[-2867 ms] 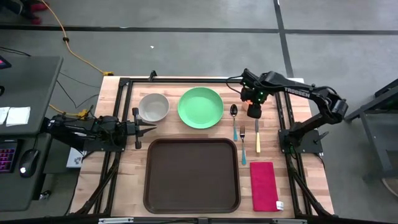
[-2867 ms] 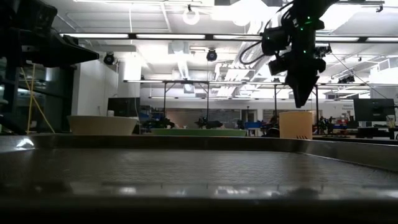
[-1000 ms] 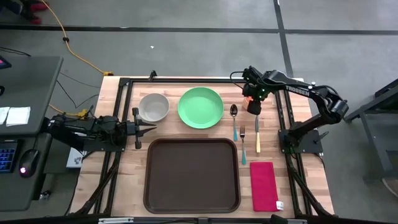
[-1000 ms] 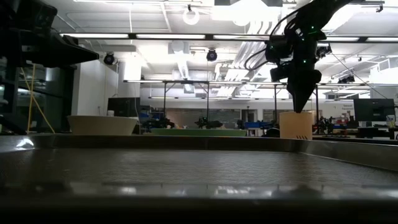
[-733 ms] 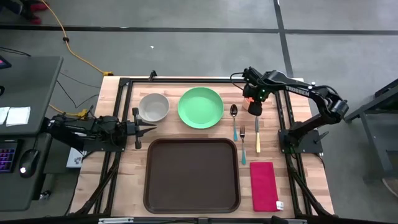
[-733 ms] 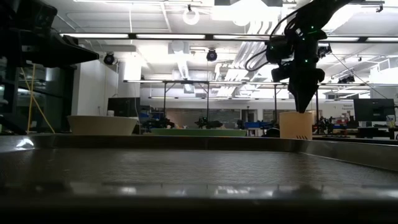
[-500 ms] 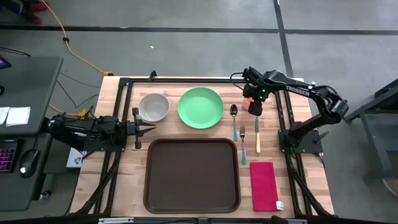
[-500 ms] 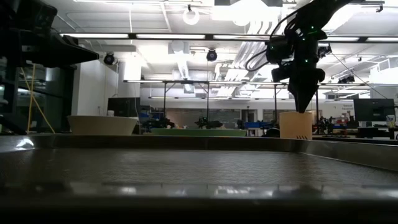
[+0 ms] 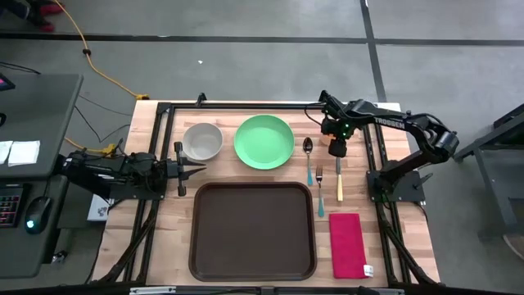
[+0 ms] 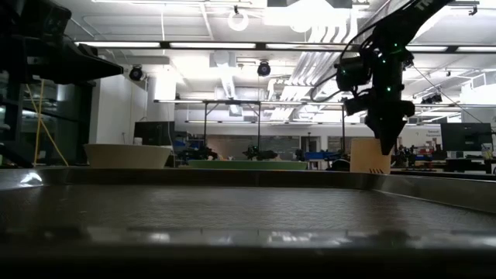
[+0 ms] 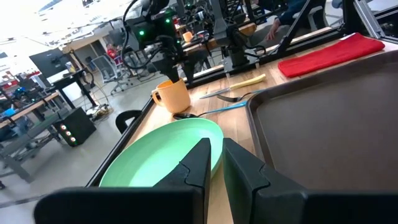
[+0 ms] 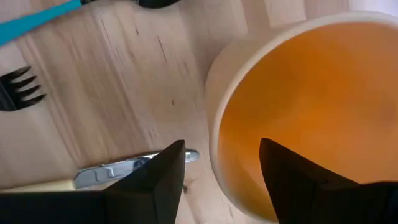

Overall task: Set up tray
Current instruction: Put the orange cup on the brown serving tray

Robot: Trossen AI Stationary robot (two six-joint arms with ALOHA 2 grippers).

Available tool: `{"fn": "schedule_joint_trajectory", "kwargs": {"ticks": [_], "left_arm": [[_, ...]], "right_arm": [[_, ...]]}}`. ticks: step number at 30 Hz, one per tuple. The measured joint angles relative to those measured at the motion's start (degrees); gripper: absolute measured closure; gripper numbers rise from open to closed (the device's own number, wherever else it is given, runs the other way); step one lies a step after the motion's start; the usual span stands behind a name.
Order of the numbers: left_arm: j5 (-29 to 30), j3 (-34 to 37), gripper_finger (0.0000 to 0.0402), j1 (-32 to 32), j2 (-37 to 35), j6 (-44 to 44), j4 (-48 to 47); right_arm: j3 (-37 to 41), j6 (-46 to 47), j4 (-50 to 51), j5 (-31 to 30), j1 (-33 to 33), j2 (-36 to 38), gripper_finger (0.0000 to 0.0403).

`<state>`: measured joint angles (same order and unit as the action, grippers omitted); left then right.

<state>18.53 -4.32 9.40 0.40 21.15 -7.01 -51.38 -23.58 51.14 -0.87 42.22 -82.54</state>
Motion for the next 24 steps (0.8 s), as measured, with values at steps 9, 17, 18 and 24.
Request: {"fn": "schedule_joint_trajectory", "kwargs": {"ticks": [9, 17, 18, 24], "left_arm": [[0.0, 0.0, 0.0328, 0.0, 0.0, 0.0, 0.0], [0.0, 0.0, 0.0328, 0.0, 0.0, 0.0, 0.0], [0.0, 0.0, 0.0328, 0.0, 0.0, 0.0, 0.0], [0.0, 0.0, 0.0328, 0.0, 0.0, 0.0, 0.0]], "right_arm": [[0.2, 0.2, -2.0, 0.0, 0.0, 0.0, 0.0218], [0.2, 0.6, -2.1, 0.4, 0.0, 0.0, 0.0242], [0.2, 0.6, -2.1, 0.4, 0.0, 0.0, 0.0251], [0.2, 0.6, -2.1, 0.6, 0.0, 0.0, 0.0305]]}}
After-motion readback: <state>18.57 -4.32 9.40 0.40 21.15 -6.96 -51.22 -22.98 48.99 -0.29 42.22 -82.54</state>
